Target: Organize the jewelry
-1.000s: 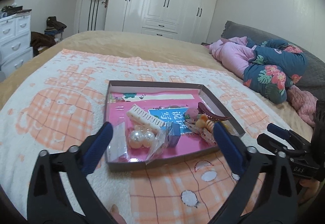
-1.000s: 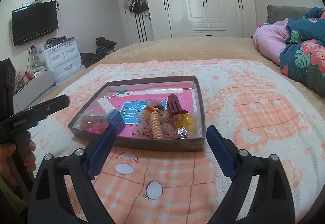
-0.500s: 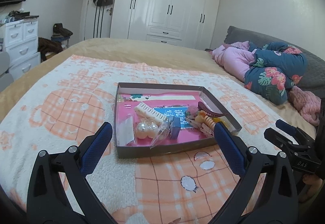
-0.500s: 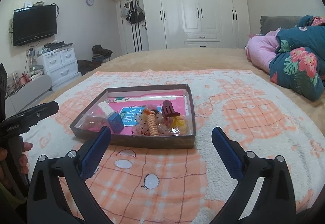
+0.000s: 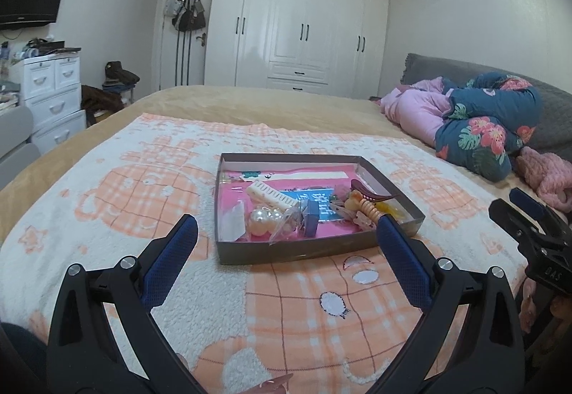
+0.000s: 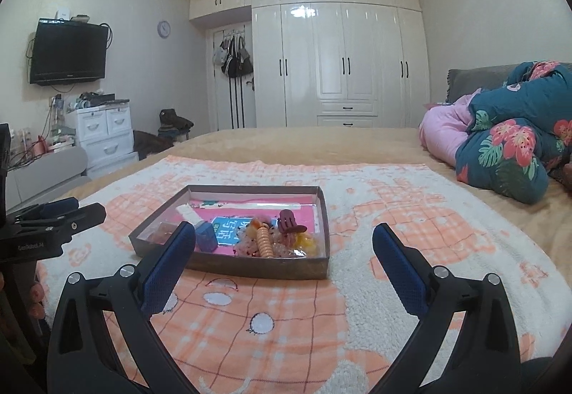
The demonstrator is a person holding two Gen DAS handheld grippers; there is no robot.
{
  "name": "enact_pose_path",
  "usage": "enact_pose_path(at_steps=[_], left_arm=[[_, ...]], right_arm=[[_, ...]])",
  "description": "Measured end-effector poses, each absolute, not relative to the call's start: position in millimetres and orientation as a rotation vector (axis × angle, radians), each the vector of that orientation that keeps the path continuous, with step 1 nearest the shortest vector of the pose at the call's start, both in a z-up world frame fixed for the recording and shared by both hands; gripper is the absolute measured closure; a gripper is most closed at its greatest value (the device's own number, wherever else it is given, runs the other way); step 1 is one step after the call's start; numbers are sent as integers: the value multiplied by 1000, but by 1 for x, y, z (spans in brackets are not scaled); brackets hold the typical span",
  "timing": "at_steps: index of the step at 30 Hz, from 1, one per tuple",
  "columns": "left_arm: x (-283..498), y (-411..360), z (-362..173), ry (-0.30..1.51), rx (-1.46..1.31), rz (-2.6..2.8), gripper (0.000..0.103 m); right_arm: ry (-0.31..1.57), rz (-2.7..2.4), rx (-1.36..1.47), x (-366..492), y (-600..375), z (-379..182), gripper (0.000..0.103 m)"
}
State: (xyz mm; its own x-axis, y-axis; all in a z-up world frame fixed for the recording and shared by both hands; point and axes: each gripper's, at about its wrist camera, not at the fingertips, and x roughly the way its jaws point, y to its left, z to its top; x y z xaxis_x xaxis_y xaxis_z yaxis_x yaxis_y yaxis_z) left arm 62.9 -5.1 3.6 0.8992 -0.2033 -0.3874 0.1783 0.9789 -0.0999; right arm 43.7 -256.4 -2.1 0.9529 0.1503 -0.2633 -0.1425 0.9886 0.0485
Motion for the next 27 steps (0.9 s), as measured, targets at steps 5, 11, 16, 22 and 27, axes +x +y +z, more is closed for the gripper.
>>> enact_pose_path(at_steps=[5, 11, 16, 22, 27], left_arm=[[52, -1, 5, 388, -75, -175, 11], [42, -5, 4, 352, -59, -181, 11], [44, -8, 0, 354, -46, -183, 11], [45, -10, -1, 357, -44, -186, 11], [45, -9, -1, 361, -46, -181, 11]], right_arm=[[251, 152, 39, 30, -256, -2, 6], [175, 137, 31, 18, -256, 0, 6], [216, 145, 24, 27, -253, -7, 6], [221, 146, 18, 29, -250, -11, 6], [222, 144, 21, 29, -249, -11, 6]])
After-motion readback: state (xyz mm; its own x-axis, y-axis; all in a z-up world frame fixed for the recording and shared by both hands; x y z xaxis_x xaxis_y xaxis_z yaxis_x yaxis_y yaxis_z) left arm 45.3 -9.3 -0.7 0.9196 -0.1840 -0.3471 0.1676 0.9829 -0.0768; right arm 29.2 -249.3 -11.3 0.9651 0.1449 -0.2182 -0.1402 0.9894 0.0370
